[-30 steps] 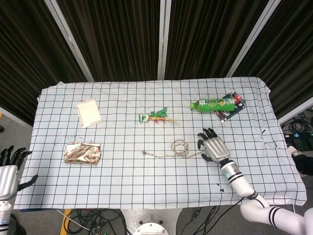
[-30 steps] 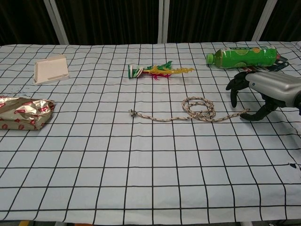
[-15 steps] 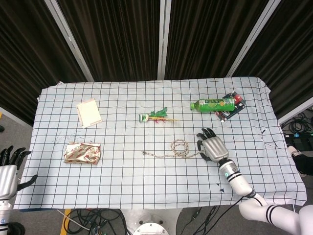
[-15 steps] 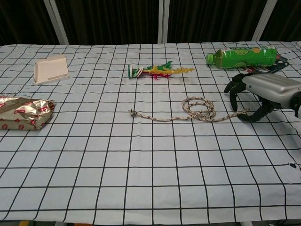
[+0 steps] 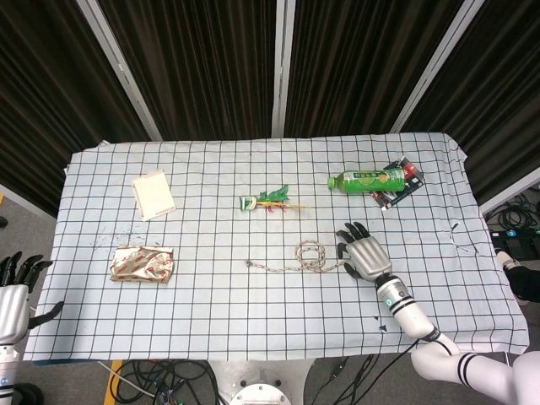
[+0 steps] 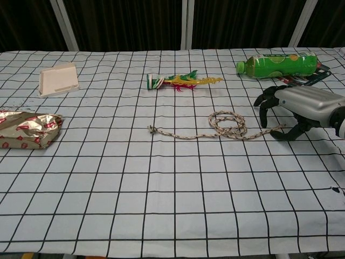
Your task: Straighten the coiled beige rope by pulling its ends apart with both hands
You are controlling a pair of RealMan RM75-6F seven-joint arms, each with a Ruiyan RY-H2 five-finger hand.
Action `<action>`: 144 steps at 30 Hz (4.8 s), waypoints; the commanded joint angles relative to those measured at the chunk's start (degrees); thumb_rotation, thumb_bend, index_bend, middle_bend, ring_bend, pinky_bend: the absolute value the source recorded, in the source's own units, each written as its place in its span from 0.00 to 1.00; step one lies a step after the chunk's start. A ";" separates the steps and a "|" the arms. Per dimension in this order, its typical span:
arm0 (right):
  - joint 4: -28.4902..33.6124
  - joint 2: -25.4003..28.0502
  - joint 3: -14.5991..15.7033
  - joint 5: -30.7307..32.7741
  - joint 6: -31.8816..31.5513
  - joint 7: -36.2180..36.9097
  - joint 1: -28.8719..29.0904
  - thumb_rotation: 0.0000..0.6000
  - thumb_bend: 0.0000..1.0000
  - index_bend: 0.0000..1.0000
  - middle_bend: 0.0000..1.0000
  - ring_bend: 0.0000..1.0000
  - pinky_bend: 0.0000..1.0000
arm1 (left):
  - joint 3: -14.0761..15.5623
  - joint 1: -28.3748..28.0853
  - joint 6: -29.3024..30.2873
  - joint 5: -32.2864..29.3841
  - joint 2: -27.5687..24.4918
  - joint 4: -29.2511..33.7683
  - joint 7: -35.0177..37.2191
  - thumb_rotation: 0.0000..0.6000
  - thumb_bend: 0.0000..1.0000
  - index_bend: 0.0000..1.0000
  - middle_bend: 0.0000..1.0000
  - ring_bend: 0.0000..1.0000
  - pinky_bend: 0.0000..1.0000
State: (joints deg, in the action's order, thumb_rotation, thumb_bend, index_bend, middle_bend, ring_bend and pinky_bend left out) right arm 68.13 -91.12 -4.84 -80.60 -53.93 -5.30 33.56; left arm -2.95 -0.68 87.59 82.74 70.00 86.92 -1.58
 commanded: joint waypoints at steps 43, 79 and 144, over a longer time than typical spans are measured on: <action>15.48 3.21 -4.78 11.89 -2.65 -17.65 0.78 1.00 0.49 0.66 0.21 0.00 0.00 | -4.54 -21.82 -19.57 10.43 -2.17 7.05 10.83 1.00 0.16 0.37 0.14 0.00 0.00; 19.43 4.10 -4.75 18.31 -4.20 -21.69 3.16 1.00 0.51 0.67 0.20 0.00 0.00 | -8.71 -49.42 -39.47 -11.90 33.38 -12.31 -19.91 1.00 0.27 0.48 0.12 0.00 0.00; 17.84 4.62 -3.76 19.31 -4.77 -18.90 3.01 1.00 0.53 0.67 0.19 0.00 0.00 | -7.33 -51.09 -38.42 -18.37 38.06 -17.32 -22.51 1.00 0.45 0.61 0.16 0.00 0.00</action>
State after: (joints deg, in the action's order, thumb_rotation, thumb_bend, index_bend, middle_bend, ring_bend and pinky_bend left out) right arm 85.93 -86.54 -8.57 -61.26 -58.66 -24.23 36.60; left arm -10.33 -51.94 48.95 64.16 108.23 69.45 -24.31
